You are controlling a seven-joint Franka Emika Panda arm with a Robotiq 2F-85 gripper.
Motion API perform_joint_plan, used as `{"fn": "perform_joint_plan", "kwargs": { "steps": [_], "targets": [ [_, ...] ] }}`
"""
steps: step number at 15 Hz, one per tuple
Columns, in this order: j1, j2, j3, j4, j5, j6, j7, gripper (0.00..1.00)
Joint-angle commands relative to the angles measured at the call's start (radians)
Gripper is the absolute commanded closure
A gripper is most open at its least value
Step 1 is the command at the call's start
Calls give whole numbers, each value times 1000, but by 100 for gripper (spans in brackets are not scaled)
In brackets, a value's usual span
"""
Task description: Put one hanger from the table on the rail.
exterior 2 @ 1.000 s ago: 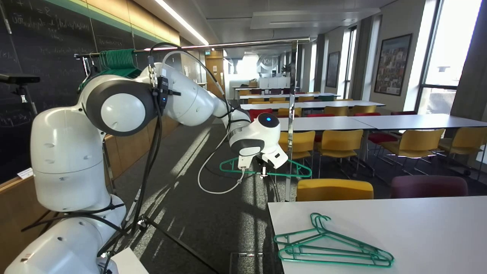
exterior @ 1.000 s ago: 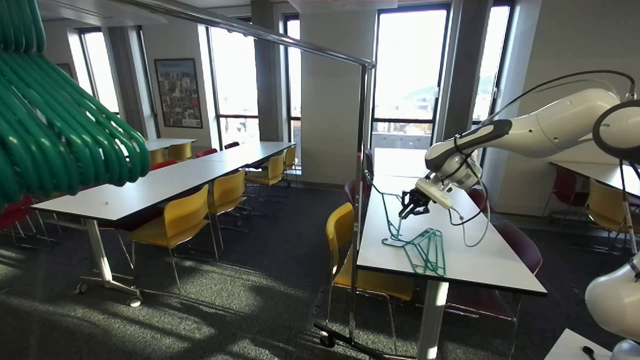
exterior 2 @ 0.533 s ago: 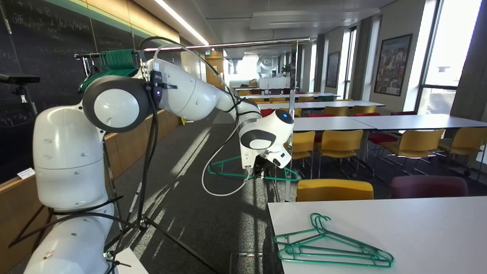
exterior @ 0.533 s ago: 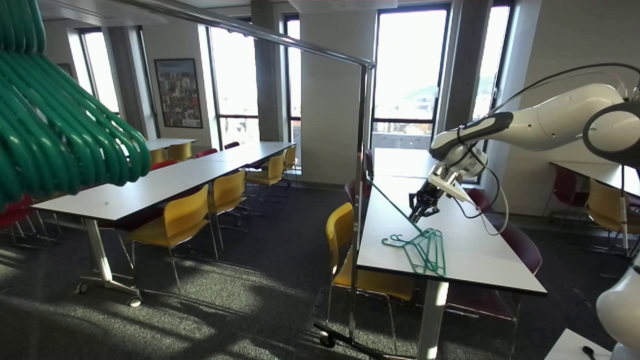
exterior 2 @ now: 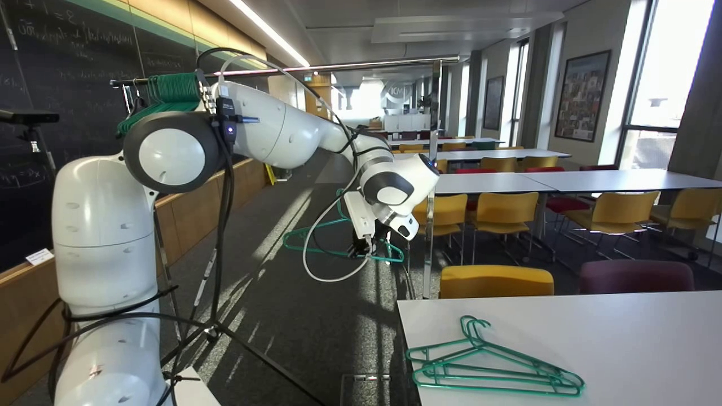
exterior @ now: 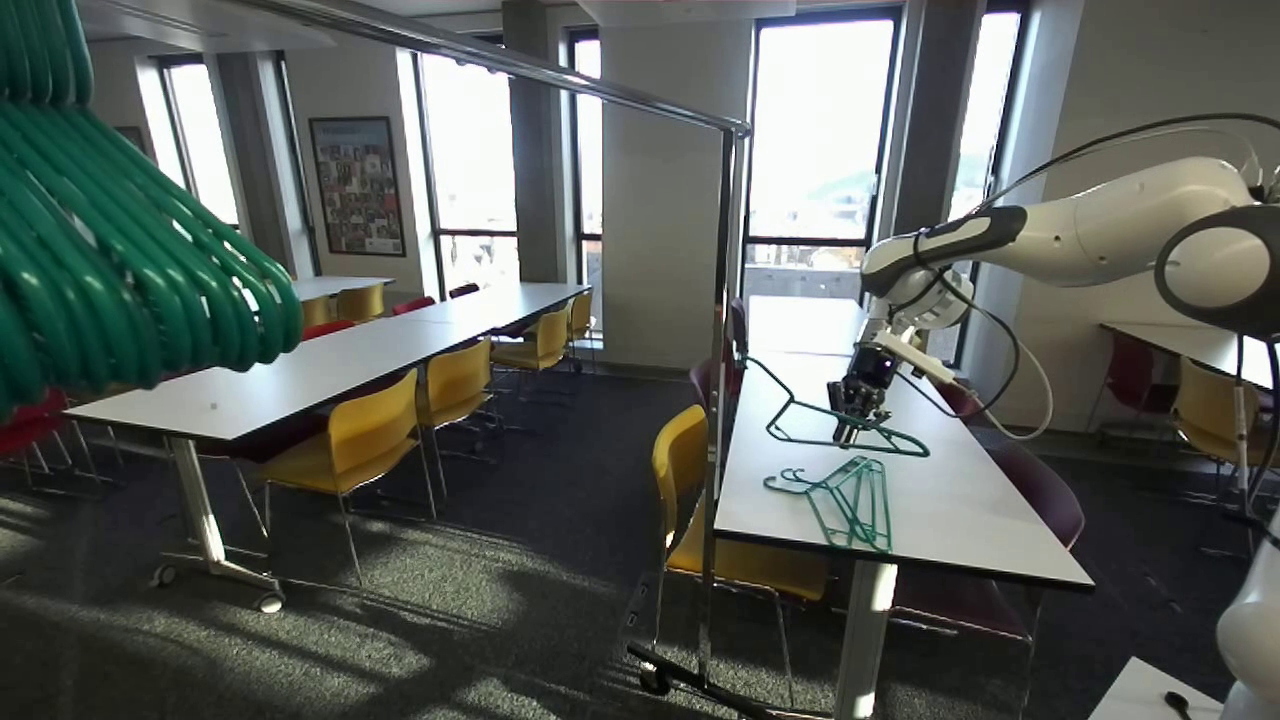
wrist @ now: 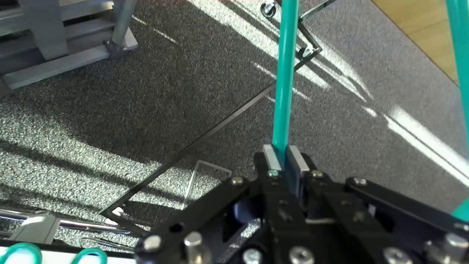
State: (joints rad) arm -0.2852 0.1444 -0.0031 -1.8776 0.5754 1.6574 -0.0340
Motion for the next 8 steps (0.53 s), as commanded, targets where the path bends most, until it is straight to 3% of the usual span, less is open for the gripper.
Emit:
{"fn": "perform_joint_plan", "kwargs": {
  "steps": [1,8],
  "targets": [
    [30,17,-60,61,82,-79,-43,97],
    [11,91,-110,167,239,-283,-190,97]
  ]
}}
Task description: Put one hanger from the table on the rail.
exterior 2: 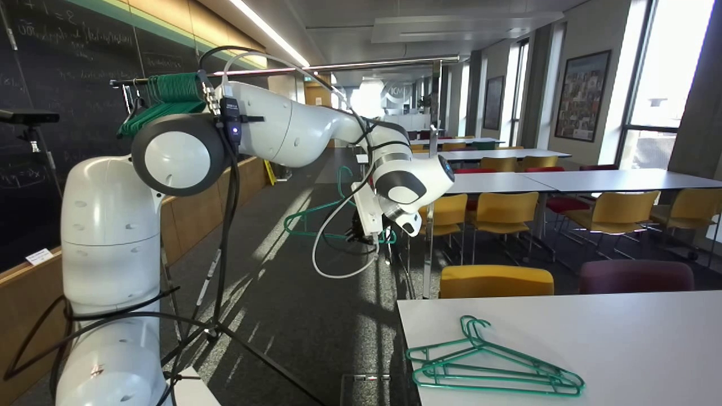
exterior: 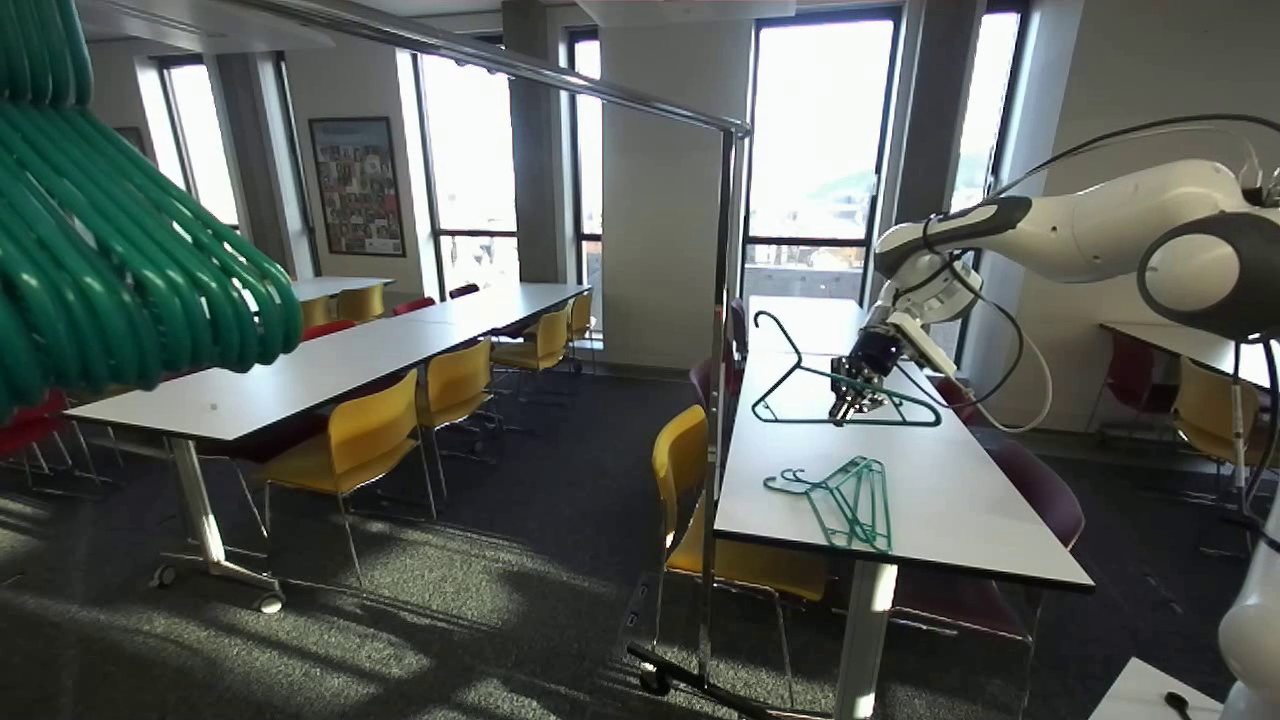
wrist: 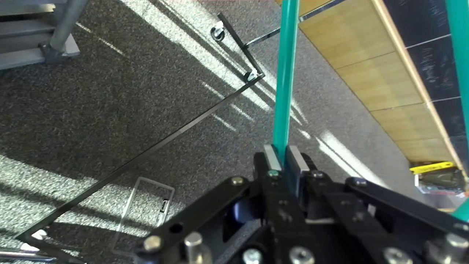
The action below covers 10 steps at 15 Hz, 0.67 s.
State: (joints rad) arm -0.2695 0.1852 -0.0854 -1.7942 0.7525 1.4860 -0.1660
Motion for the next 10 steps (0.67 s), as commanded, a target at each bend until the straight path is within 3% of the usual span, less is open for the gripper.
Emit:
{"fn": "perform_joint_plan", "kwargs": {
  "steps": [1,6,10],
  "targets": [
    [-8,66,-33,103,81,-141,-71,97],
    [-11,136,-46,182,159,-230,-57,97],
    [10,132,-40,203,185,-206,-55,97]
  ]
}}
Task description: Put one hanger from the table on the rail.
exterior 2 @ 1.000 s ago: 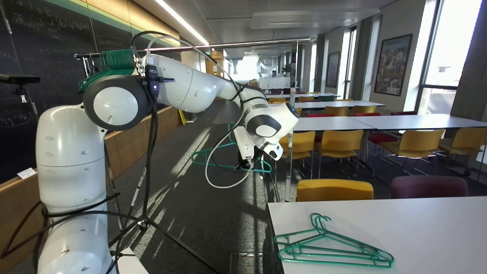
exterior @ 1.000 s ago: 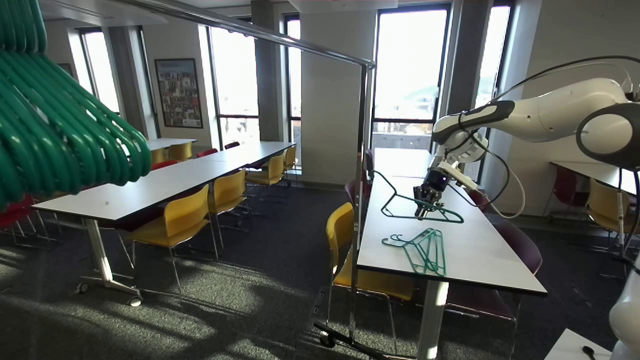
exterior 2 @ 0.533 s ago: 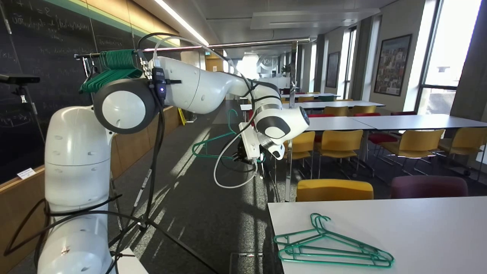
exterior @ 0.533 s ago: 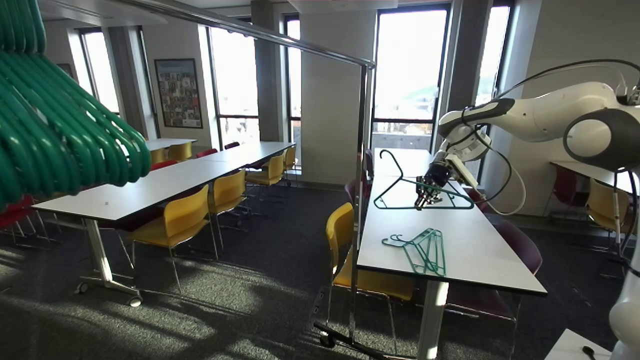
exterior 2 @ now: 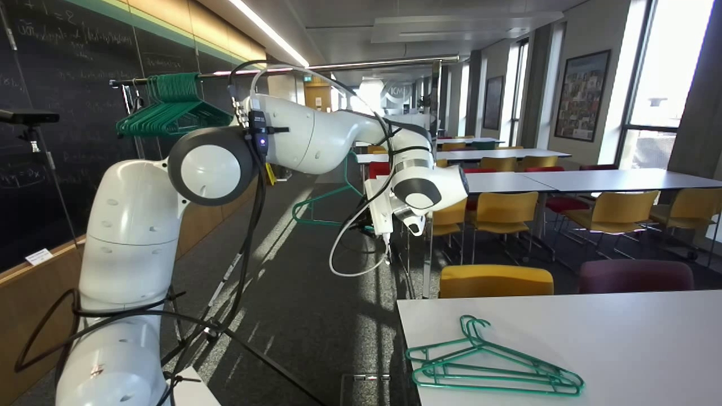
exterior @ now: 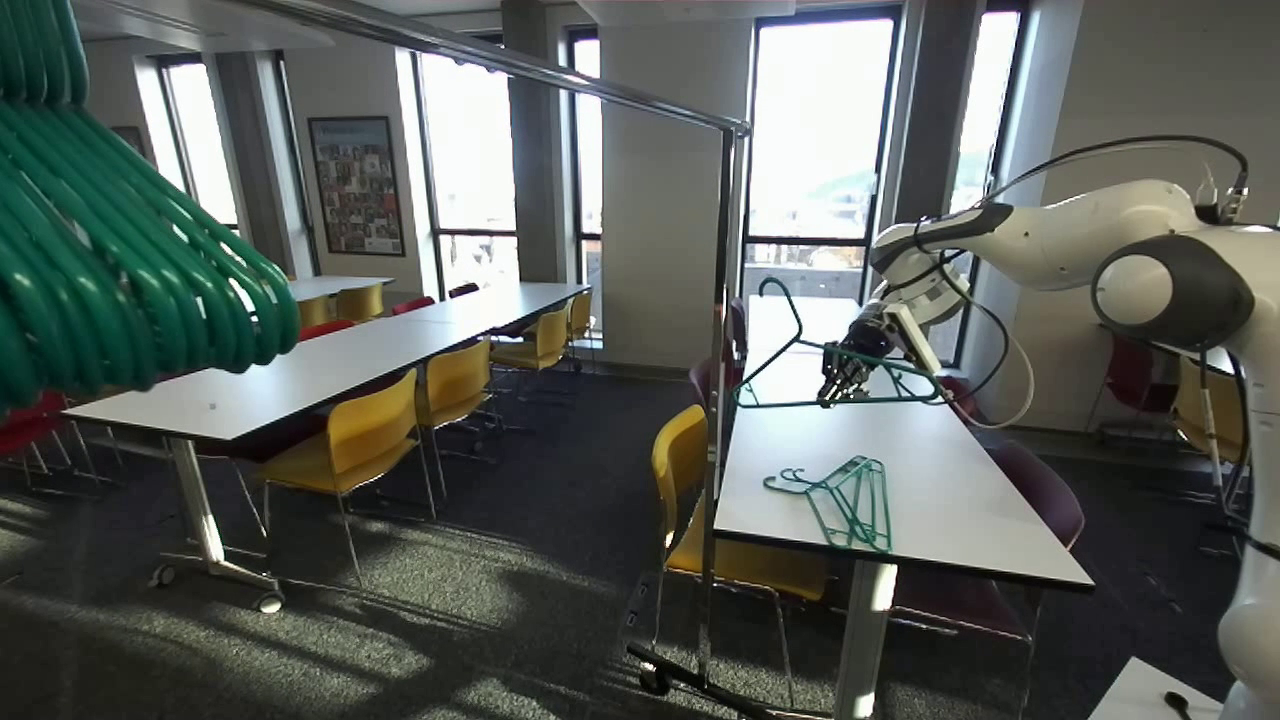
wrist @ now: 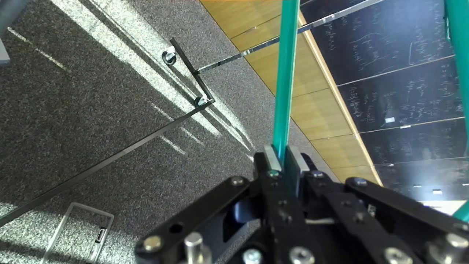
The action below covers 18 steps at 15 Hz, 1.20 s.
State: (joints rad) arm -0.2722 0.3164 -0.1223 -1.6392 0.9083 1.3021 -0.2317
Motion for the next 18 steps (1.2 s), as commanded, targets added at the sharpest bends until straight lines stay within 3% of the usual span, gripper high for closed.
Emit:
{"fn": "perform_joint_plan", "kwargs": {
  "steps": [1,12,14,18],
  "targets": [
    [13,-15,-3,51,29,-25,1,97],
    [0,-61,-7,58,-77,13,-570,97],
    [-2,-51,-10,64,-65,3,-620,97],
    [0,-31,-14,74,-53,-8,-587,97]
  ]
}}
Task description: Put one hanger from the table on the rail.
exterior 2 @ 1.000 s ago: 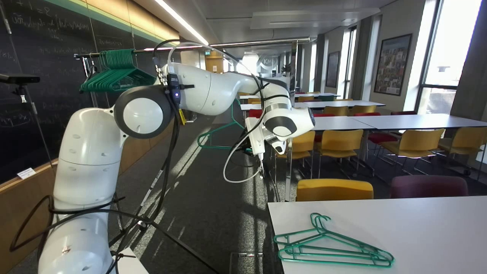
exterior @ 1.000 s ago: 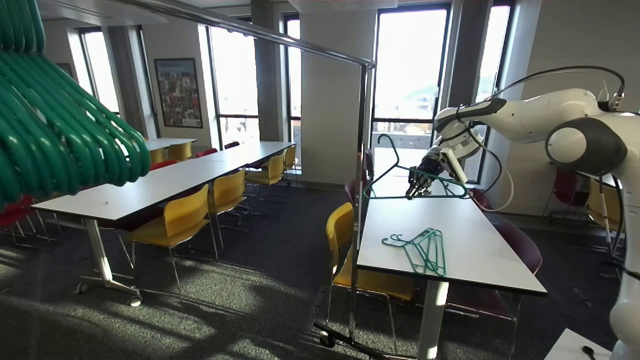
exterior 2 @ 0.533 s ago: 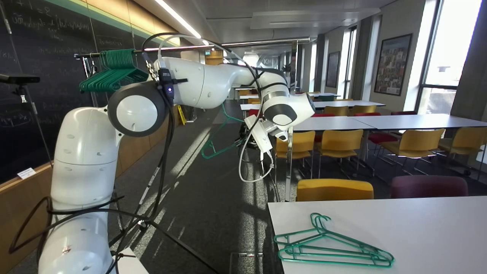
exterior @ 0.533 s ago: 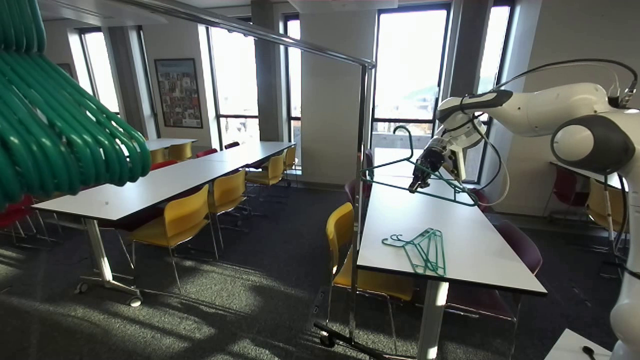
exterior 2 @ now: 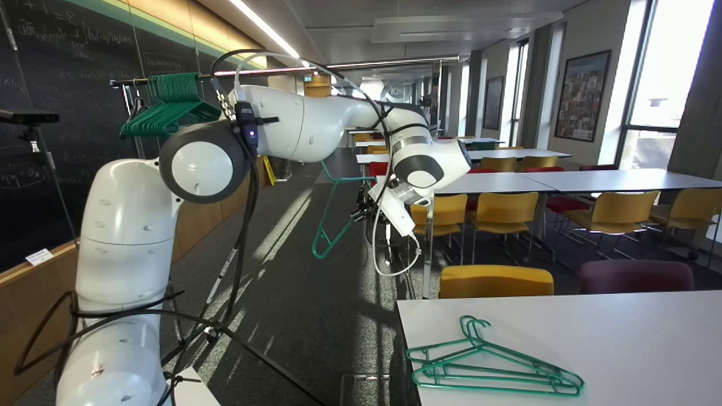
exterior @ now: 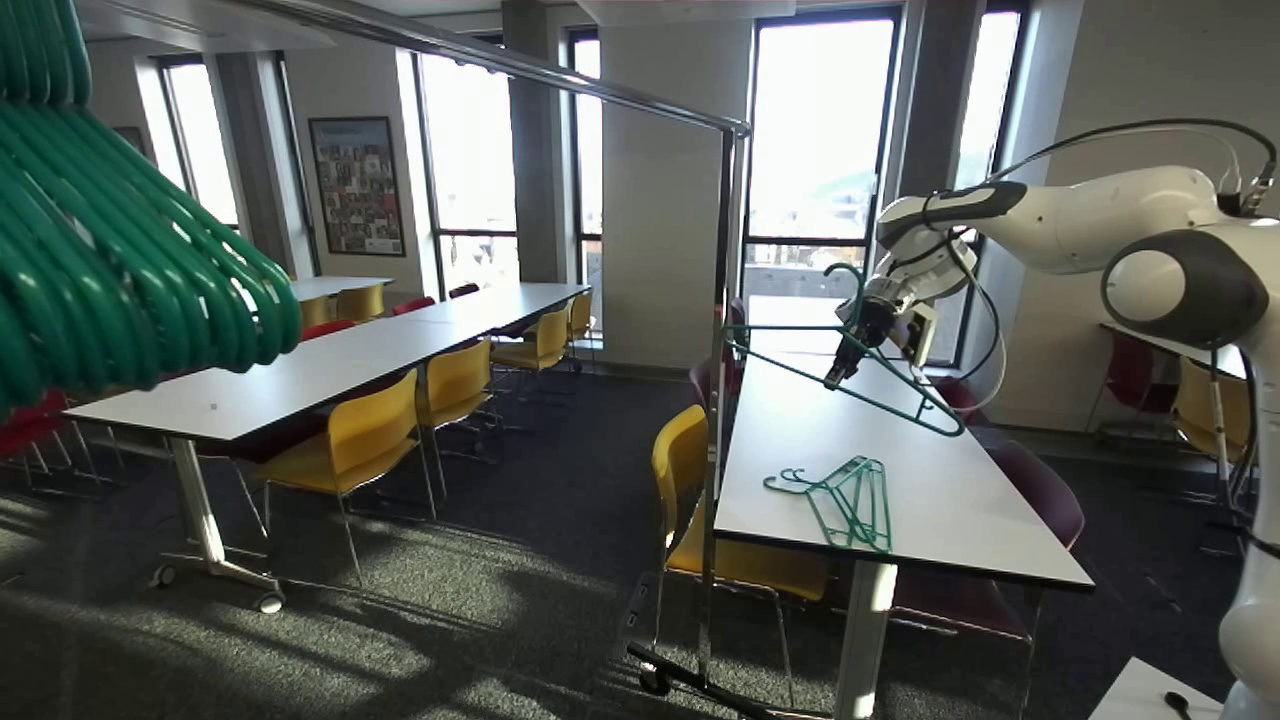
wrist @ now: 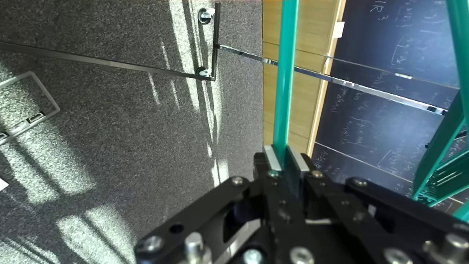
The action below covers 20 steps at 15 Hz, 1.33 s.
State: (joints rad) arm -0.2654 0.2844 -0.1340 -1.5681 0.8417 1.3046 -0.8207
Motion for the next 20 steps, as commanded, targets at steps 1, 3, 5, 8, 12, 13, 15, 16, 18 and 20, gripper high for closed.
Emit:
{"fn": "perform_joint_plan", "kwargs": {
  "steps": [1,3,5,8,12,13,15,16,18,20],
  "targets": [
    [-5,3,-5,2,8,-4,18,97],
    [-2,12,-1,4,0,-4,4,90],
    [-2,18,0,4,0,-4,4,90],
    [-2,19,0,4,0,-4,4,90],
    [18,7,13,14,11,27,0,97],
    [28,13,26,40,38,30,11,97],
    [46,34,51,108,119,58,62,97],
    [55,47,62,139,163,80,88,97],
    [78,75,83,210,248,133,175,97],
    [108,103,104,277,294,188,254,97]
  ]
}}
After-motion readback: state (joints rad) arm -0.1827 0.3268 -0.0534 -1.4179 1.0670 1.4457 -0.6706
